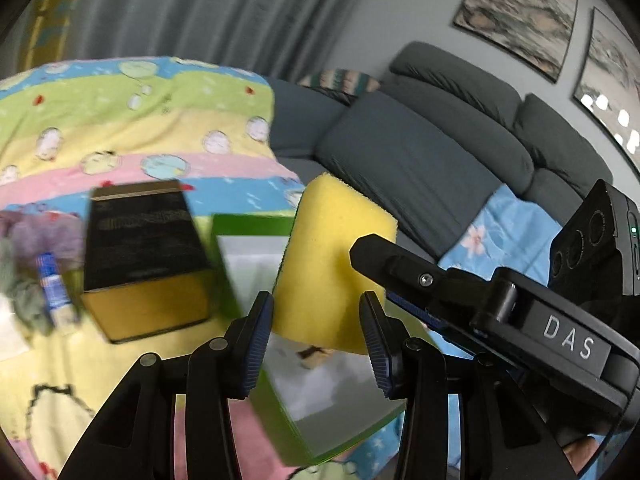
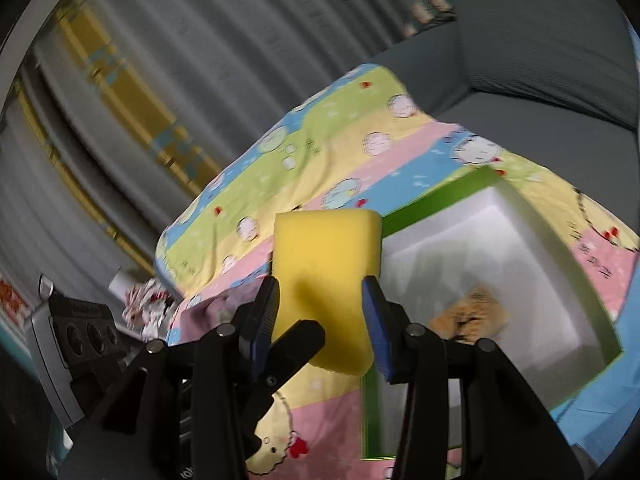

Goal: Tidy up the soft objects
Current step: 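Carry the yellow sponge into the green box and release it, then move the empty right tool back toward the blue plush toy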

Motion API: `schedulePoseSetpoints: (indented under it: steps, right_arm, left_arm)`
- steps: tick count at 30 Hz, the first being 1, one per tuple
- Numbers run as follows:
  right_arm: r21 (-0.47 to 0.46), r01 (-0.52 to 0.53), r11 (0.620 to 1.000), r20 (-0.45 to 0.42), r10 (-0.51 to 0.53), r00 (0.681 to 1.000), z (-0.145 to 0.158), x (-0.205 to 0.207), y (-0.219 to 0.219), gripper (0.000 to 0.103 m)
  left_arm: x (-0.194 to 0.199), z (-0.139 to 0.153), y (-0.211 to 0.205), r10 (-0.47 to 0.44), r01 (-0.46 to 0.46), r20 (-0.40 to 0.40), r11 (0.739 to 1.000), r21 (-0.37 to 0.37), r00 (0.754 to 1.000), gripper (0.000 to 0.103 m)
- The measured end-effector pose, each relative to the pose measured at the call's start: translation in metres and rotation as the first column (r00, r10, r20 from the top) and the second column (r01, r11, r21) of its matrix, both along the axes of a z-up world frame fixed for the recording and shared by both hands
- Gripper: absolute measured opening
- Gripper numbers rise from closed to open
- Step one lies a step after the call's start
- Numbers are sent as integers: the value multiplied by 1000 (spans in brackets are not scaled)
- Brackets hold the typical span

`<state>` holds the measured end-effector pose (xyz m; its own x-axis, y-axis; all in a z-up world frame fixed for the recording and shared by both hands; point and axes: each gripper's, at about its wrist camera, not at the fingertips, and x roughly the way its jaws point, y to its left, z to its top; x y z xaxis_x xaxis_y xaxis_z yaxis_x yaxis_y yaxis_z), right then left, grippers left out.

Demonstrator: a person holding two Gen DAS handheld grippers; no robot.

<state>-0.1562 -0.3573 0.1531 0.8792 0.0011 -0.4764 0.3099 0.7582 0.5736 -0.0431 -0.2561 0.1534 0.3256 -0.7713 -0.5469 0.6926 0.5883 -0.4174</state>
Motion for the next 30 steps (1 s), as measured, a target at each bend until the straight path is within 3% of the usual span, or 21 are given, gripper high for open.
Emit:
schedulePoseSetpoints:
  steps: [12,13,16,18,20,22,24,26,30]
  right_arm:
    - [84,179,980,-143,-166,976,-38,-17,-48,44]
    - [87,187,978,-152,-172,973,-40,-18,-50,49]
    - [95,196,976,-141,-182,973,-41,-22,-53,79]
    - [70,207,976,-126,-197,972,-36,-27,-50,83]
    - [49,219,975,-113,-212,971,-31,-30,-47,86]
    - [26,219,975,-99,-216,971,-24,-33,-42,89]
    - [4,213,977,-102,-211,972,-20,-33,-37,92]
    - [-22,210,978,-100,-211,972,-15,-33,-30,93]
    - [-65,205,977,-93,-211,973,-6,-31,-19,96]
  left_arm:
    - [-4,-36,-57,-99,105,-118,994,44,988,45]
    - [-5,-37,-58,-101,107,-121,993,45,987,45]
    - [-8,-35,-57,-106,112,-118,993,46,987,45]
    - [-8,-33,-52,-99,104,-111,994,41,989,45]
    - [-7,-29,-44,-77,82,-100,996,47,992,53]
    - [-5,-25,-33,-56,60,-92,997,43,994,74]
    - [-2,-19,-18,-40,42,-111,999,23,993,84]
    - [3,-13,4,-20,17,-139,1000,-21,990,84]
    - [11,1,43,64,-67,-132,998,-17,989,84]
